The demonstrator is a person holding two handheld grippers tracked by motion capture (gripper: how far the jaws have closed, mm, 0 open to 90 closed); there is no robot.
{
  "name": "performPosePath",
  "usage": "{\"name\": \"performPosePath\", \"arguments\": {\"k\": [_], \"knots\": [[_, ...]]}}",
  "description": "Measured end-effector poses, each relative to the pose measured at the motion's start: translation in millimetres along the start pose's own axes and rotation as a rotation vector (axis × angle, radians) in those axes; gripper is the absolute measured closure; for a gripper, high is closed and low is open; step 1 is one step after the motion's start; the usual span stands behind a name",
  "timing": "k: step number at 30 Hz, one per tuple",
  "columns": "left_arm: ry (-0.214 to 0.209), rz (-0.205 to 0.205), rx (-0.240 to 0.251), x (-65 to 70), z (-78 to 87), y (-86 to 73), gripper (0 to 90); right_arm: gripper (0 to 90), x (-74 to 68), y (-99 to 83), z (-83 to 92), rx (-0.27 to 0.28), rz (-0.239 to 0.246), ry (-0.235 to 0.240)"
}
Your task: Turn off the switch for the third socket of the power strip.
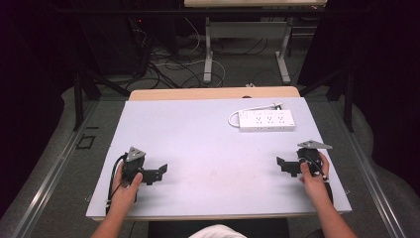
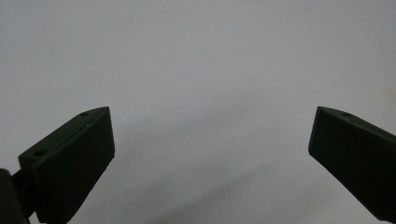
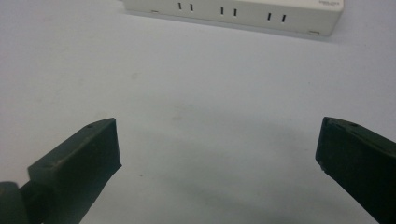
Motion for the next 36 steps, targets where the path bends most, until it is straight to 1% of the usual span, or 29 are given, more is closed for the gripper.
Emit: {"name": "performPosePath", "arguments": {"k": [1, 3, 8, 12, 14, 15, 17, 18, 20, 21, 22, 24, 25, 27, 28, 29, 30, 32, 33, 36], "knots": [[0.004, -0.005, 0.008, 0.3, -0.5, 0.2, 0.2, 0.0, -2.4, 0.3, 1.6, 0.002, 0.015, -0.001], [0.006, -0.007, 0.011, 0.8, -0.6, 0.4, 0.2, 0.0, -5.7, 1.0, 4.0, 0.006, 0.029, 0.005], [0.005, -0.003, 0.002, 0.4, 0.1, -0.1, 0.2, 0.0, -8.8, 2.7, 7.1, 0.012, 0.029, 0.019], [0.006, 0.003, 0.003, 0.6, 0.9, -1.0, 0.2, 0.0, -7.7, 3.7, 5.6, -0.003, 0.019, 0.028], [0.014, 0.003, 0.009, 1.1, 0.8, -1.5, 0.2, 0.0, -8.1, 3.9, 5.6, 0.000, 0.020, 0.024], [0.010, -0.006, 0.001, 0.0, 1.5, -1.5, 0.2, 0.0, -8.8, 4.6, 5.7, 0.014, 0.031, 0.030], [0.016, 0.001, 0.007, 0.3, 1.1, -1.8, 0.2, 0.0, -10.7, 5.2, 6.2, 0.030, 0.035, 0.022], [0.012, 0.008, -0.001, -0.1, 2.1, -1.7, 0.2, 0.0, -11.6, 5.6, 5.7, 0.036, 0.041, 0.024], [0.012, 0.010, 0.002, -0.3, 2.2, -1.8, 0.2, 0.0, -14.6, 6.1, 5.4, 0.042, 0.050, 0.003], [0.012, 0.004, -0.001, -0.8, 2.7, -2.1, 0.2, 0.0, -15.6, 6.4, 5.0, 0.046, 0.061, -0.003], [0.016, 0.007, 0.008, -0.8, 2.2, -2.5, 0.2, 0.0, -16.8, 6.7, 5.0, 0.044, 0.066, -0.003], [0.020, 0.012, 0.009, -1.0, 2.8, -3.1, 0.2, 0.0, -18.5, 7.4, 4.4, 0.054, 0.072, -0.018], [0.020, 0.012, 0.009, -1.0, 2.8, -3.1, 0.2, 0.0, -18.5, 7.4, 4.4, 0.054, 0.072, -0.018], [0.022, 0.016, 0.010, -1.2, 3.1, -3.4, 0.2, 0.0, -18.9, 8.6, 4.8, 0.037, 0.076, -0.016], [0.017, 0.015, 0.000, -1.6, 4.0, -3.3, 0.2, 0.0, -18.8, 9.3, 5.2, 0.033, 0.075, -0.021], [0.018, 0.012, 0.000, -2.1, 4.0, -3.6, 0.2, 0.0, -19.0, 10.0, 4.7, 0.037, 0.068, -0.017], [0.021, 0.019, 0.003, -1.8, 4.7, -4.2, 0.2, 0.0, -18.9, 10.8, 4.7, 0.037, 0.067, -0.013], [0.022, 0.017, -0.002, -2.0, 5.6, -4.3, 0.2, 0.0, -18.9, 12.5, 5.0, 0.036, 0.071, -0.020], [0.023, 0.022, 0.005, -1.7, 6.1, -4.7, 0.2, 0.0, -19.9, 13.4, 5.2, 0.033, 0.065, -0.017], [0.027, 0.022, 0.002, -2.4, 7.6, -5.3, 0.2, 0.0, -22.6, 15.9, 4.7, 0.025, 0.072, -0.010]]}}
Point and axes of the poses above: each handheld gripper's, and its own axes: z roughly backward along the jaws, y roughly out of its top, x roughly to its right, the point moved 1 cm from there along -z, roughly forward along the jaws, and after that the axes turned 4 degrees about -z, right-handed, at the moved point
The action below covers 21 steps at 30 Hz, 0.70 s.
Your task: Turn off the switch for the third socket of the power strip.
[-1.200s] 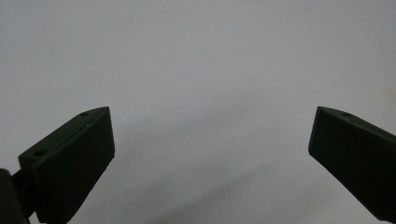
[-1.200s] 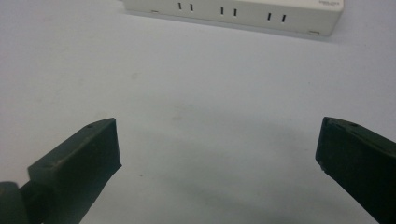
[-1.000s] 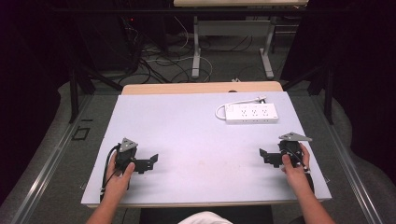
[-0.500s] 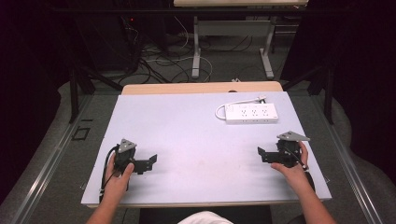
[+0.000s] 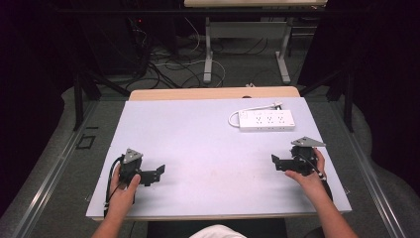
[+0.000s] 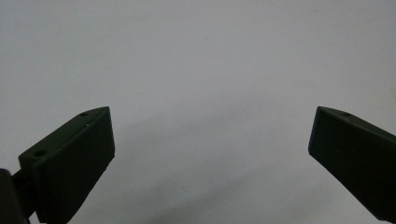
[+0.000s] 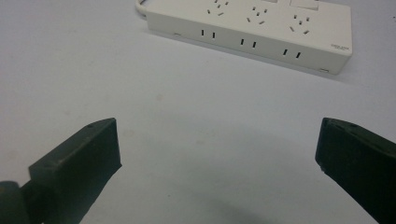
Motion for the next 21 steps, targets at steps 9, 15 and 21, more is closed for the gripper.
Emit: {"name": "performPosePath", "arguments": {"k": [9, 15, 21], "knots": [[0.007, 0.007, 0.005, -0.4, 3.3, -1.5, 0.2, 0.0, -2.8, 8.1, -1.8, -0.025, 0.028, -0.006], [0.014, 0.014, 0.018, -0.8, 2.6, -1.6, 0.2, 0.2, -2.6, 17.3, -3.6, -0.038, 0.022, 0.003], [0.013, 0.013, 0.014, -1.8, 2.9, -1.0, 0.2, 0.4, -3.6, 30.4, -5.0, -0.046, 0.026, 0.002]]}}
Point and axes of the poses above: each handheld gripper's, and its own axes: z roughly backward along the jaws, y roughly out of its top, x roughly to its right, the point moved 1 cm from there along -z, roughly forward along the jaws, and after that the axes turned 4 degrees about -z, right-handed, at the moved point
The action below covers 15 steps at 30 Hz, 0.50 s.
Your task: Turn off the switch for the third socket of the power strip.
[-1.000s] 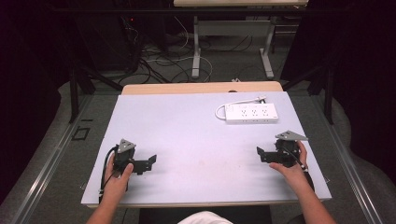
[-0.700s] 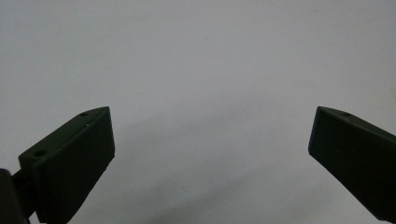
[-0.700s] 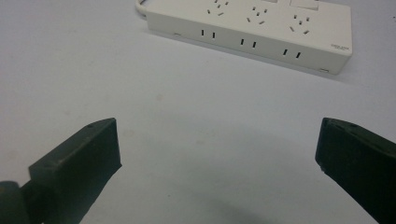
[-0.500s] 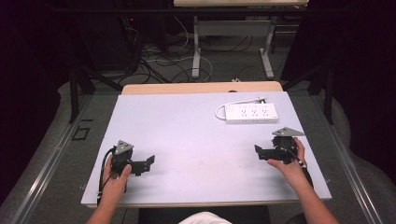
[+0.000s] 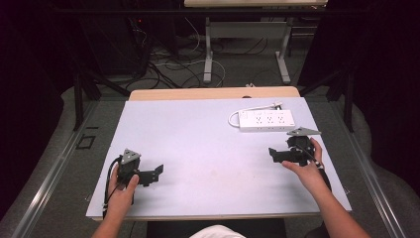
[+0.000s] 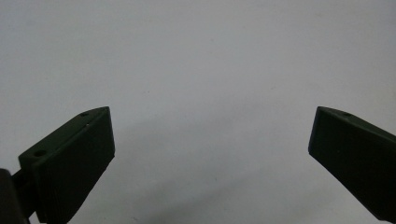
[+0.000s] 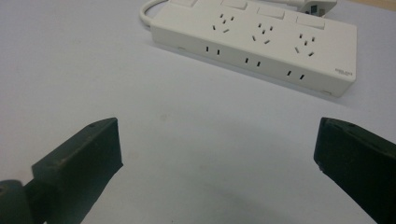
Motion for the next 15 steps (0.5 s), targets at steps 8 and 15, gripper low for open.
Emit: {"name": "performPosePath", "arguments": {"k": [8, 15], "knots": [[0.001, 0.007, 0.000, -0.4, 1.4, -0.4, 0.2, 4.3, 1.5, 20.3, -2.4, -0.011, 0.000, 0.012], [-0.002, 0.007, 0.001, -0.3, 1.1, -0.4, 0.2, 7.2, 2.8, 31.7, -4.9, -0.027, 0.003, 0.010]]}}
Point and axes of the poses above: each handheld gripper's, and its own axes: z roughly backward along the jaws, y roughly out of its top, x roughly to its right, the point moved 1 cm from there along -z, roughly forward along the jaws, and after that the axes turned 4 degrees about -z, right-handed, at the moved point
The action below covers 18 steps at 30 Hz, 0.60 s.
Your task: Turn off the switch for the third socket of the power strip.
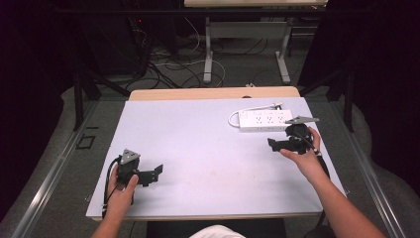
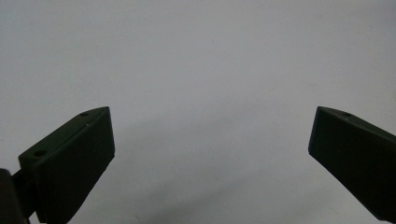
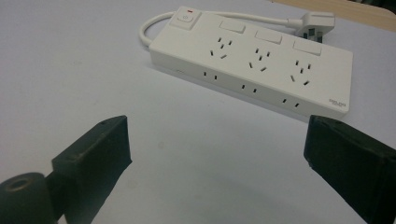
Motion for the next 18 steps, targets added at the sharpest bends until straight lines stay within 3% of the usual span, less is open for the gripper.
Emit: {"name": "performPosePath", "arguments": {"k": [18], "knots": [[-0.003, 0.000, -0.001, -0.4, -0.5, 0.0, 0.2, 8.4, 9.6, 30.5, -7.0, -0.047, 0.003, -0.008]]}}
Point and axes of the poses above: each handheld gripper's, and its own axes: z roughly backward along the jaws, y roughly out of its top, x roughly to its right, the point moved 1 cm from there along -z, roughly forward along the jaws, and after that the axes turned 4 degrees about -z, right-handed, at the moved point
